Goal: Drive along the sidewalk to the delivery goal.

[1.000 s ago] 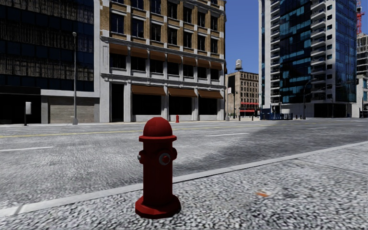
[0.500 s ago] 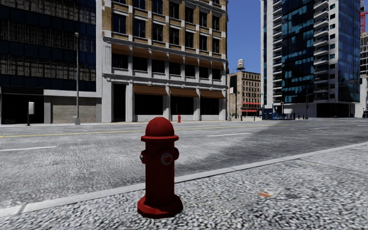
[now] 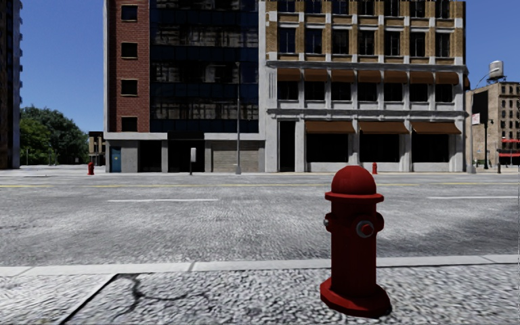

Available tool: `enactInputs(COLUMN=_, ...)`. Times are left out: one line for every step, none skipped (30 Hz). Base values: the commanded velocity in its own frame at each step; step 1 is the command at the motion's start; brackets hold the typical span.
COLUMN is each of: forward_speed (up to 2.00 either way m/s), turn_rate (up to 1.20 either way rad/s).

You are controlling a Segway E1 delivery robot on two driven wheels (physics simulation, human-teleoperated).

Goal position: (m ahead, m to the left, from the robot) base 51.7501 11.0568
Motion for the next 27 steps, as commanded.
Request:
enactInputs(forward_speed=0.00, turn_rate=1.20)
enactInputs(forward_speed=0.00, turn_rate=1.20)
enactInputs(forward_speed=0.00, turn_rate=1.20)
enactInputs(forward_speed=0.00, turn_rate=1.20)
enactInputs(forward_speed=0.00, turn_rate=1.20)
enactInputs(forward_speed=0.00, turn_rate=1.20)
enactInputs(forward_speed=0.00, turn_rate=1.20)
enactInputs(forward_speed=0.00, turn_rate=1.20)
enactInputs(forward_speed=0.00, turn_rate=1.20)
enactInputs(forward_speed=0.00, turn_rate=1.20)
enactInputs(forward_speed=0.00, turn_rate=1.20)
enactInputs(forward_speed=0.00, turn_rate=1.20)
enactInputs(forward_speed=0.00, turn_rate=1.20)
enactInputs(forward_speed=0.00, turn_rate=1.20)
enactInputs(forward_speed=0.00, turn_rate=1.20)
enactInputs(forward_speed=0.00, turn_rate=1.20)
enactInputs(forward_speed=0.00, turn_rate=1.20)
enactInputs(forward_speed=0.00, turn_rate=1.20)
enactInputs(forward_speed=0.00, turn_rate=1.20)
enactInputs(forward_speed=0.00, turn_rate=1.20)
enactInputs(forward_speed=0.00, turn_rate=1.20)
enactInputs(forward_speed=0.00, turn_rate=1.20)
enactInputs(forward_speed=0.00, turn_rate=1.20)
enactInputs(forward_speed=0.00, turn_rate=1.20)
enactInputs(forward_speed=0.00, turn_rate=1.20)
enactInputs(forward_speed=0.00, turn_rate=1.20)
enactInputs(forward_speed=0.00, turn_rate=1.20)
